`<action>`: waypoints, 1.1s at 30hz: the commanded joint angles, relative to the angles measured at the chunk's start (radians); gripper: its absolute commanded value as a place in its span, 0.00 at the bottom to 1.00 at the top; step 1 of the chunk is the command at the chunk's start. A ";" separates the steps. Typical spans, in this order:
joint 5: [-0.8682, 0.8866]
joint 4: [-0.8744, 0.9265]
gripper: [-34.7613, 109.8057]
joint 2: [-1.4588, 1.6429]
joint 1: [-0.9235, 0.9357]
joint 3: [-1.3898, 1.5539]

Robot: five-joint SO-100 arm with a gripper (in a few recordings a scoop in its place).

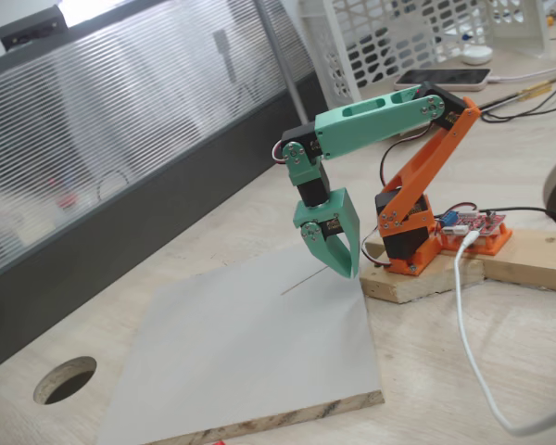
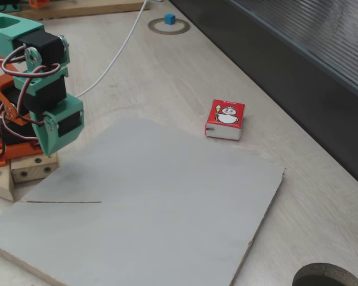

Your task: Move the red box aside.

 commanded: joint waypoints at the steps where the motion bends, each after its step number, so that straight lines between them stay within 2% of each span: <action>1: 0.005 0.025 0.27 0.081 -0.006 -0.020; 33: 0.006 0.029 0.27 0.069 0.002 -0.005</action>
